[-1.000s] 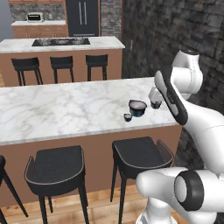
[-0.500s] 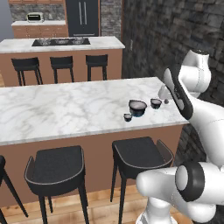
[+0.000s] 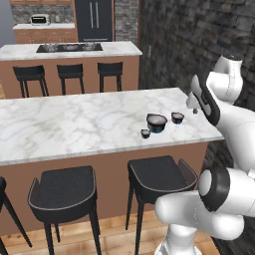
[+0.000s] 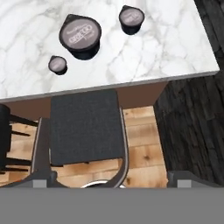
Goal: Stack the yogurt containers by placing the smaller containers on top of the larger containers.
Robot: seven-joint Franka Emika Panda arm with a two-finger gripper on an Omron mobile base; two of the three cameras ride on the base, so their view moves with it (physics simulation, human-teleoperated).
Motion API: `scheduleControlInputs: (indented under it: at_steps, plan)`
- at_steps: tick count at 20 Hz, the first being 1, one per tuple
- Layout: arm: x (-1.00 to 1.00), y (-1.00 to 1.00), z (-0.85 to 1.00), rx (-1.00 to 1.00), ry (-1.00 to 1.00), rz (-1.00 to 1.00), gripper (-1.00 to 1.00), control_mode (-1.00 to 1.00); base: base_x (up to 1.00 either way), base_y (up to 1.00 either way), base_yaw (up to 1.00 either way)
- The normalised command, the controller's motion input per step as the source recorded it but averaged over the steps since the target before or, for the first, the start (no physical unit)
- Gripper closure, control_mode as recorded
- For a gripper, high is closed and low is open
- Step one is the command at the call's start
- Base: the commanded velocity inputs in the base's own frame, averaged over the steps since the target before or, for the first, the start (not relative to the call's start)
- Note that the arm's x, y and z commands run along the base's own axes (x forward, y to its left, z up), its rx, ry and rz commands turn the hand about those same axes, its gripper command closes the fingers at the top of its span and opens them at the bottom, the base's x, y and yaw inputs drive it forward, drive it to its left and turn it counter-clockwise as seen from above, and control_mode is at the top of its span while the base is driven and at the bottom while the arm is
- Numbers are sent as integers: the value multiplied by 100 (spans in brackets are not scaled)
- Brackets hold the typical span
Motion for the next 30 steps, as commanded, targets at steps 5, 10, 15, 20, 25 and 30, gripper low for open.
scheduleControlInputs:
  at_steps: [5, 10, 15, 20, 25, 30]
  plan:
    - [33, -32, 0, 2, -2, -13, -100, -100, 0, 0, 0]
    - [18, -24, 0, 4, -2, -14, -100, -100, 0, 0, 0]
    - [0, 0, -2, 0, 0, 0, -100, -100, 0, 0, 0]
    - [-3, -1, -27, -2, -8, 0, -100, -100, 0, 0, 0]
    - [-11, -6, -30, 0, -17, 0, -100, -100, 0, 0, 0]
    - [-14, -3, -21, -3, -24, 0, -100, -100, 0, 0, 0]
